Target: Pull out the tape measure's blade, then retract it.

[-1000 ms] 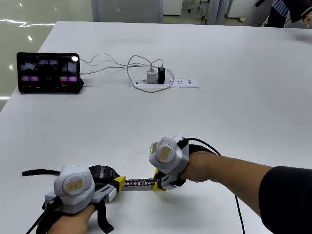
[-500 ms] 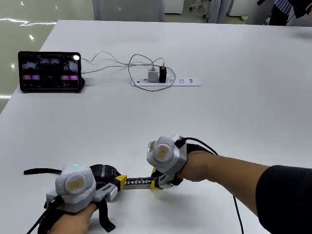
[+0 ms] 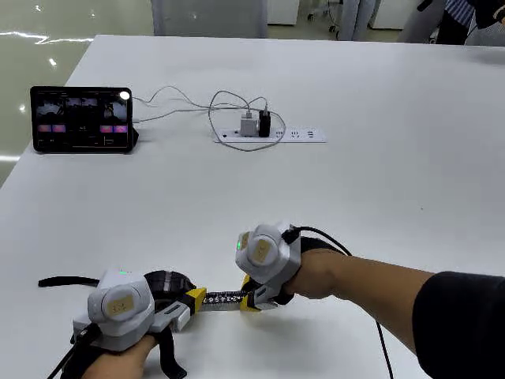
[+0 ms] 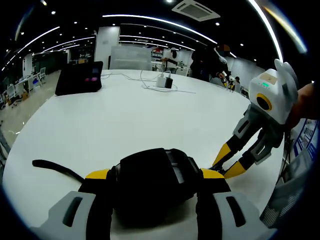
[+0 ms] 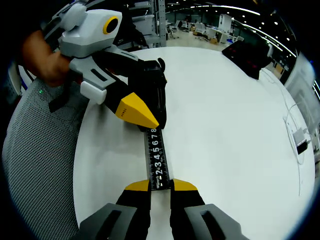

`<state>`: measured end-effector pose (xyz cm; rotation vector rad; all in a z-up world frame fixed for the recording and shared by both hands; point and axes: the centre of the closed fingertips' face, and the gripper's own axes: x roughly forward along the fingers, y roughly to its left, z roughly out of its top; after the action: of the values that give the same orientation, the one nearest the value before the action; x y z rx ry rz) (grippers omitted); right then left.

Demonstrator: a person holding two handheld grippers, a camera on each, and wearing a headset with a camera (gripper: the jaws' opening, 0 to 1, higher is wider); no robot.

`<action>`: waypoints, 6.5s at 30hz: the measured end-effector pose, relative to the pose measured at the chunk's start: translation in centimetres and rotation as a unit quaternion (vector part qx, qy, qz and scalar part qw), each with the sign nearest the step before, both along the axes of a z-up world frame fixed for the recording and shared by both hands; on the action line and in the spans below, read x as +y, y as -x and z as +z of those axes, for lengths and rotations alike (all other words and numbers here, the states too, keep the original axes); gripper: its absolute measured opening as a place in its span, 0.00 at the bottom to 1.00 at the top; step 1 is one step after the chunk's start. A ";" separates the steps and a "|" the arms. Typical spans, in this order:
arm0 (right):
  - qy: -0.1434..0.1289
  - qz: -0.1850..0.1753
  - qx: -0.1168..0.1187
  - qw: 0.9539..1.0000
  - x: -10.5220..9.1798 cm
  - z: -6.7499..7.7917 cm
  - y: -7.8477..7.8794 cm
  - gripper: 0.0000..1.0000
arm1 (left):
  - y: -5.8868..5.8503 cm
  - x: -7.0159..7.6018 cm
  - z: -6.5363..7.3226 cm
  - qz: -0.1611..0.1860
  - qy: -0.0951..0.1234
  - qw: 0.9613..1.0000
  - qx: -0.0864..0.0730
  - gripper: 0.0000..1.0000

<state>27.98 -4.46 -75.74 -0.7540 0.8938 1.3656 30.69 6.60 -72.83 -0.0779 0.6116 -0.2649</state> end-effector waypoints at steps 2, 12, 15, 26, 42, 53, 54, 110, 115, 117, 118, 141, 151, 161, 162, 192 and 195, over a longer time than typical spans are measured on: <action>-0.004 -0.003 0.002 1.000 0.0 0.1 0.0 0.10 | 0.0 0.0 0.0 0.000 0.002 1.000 0.000 0.64; -0.022 -0.004 0.010 1.000 0.3 0.1 0.0 0.10 | 0.1 0.0 0.1 -0.006 0.013 1.000 -0.006 0.63; -0.032 0.000 0.012 0.999 0.6 0.2 0.1 0.11 | 0.2 -0.1 0.1 -0.012 0.014 1.000 -0.008 0.63; -0.037 0.000 0.010 0.999 2.1 0.2 0.2 0.11 | 0.1 -0.1 0.1 -0.010 0.015 1.000 -0.006 0.64; -0.047 -0.001 0.013 0.999 3.1 0.1 0.3 0.11 | 0.0 0.0 0.2 -0.008 0.019 1.000 -0.004 0.64; -0.050 -0.001 0.013 0.999 3.9 0.1 0.2 0.11 | 0.0 0.0 0.1 -0.007 0.020 1.000 -0.005 0.64; -0.049 0.001 0.012 0.999 4.0 0.1 0.3 0.11 | 0.0 0.0 0.2 -0.007 0.020 1.000 -0.005 0.64; -0.067 0.005 0.021 0.998 6.5 0.2 0.4 0.11 | 0.0 0.1 0.1 -0.005 0.026 1.000 -0.009 0.64; -0.073 0.004 0.018 0.997 7.0 0.3 0.5 0.11 | 0.0 0.1 0.1 -0.006 0.026 1.000 -0.008 0.64; -0.072 0.008 0.015 0.997 7.1 0.2 0.4 0.11 | 0.0 0.1 0.1 -0.007 0.024 1.000 -0.009 0.64; -0.072 0.006 0.016 0.997 7.2 0.2 0.4 0.11 | 0.0 0.1 0.1 -0.006 0.025 1.000 -0.009 0.64; -0.079 -0.031 0.020 0.996 5.7 0.4 0.3 0.16 | 0.3 0.1 0.8 -0.061 0.003 0.998 0.000 0.64; -0.088 -0.067 0.016 0.994 3.1 1.1 0.0 0.18 | 0.4 0.5 0.9 -0.114 0.007 0.993 0.007 0.76; -0.110 -0.101 0.001 0.989 0.9 2.4 0.0 0.27 | 1.2 0.8 1.6 -0.174 -0.004 0.985 0.004 0.92; -0.110 -0.105 0.002 0.988 0.7 2.4 0.0 0.28 | 1.2 0.8 1.8 -0.177 -0.002 0.984 0.001 0.93; -0.131 -0.189 -0.036 0.972 -11.6 3.1 2.4 0.50 | 4.2 5.1 3.2 -0.237 -0.010 0.971 0.030 0.99; -0.135 -0.200 -0.040 0.970 -12.7 3.4 2.6 0.53 | 4.7 5.5 2.9 -0.241 -0.016 0.970 0.035 0.99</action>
<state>25.37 -17.17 -72.32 -0.3886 0.7291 1.0601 26.01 12.09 -69.90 0.0954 0.7012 -0.7260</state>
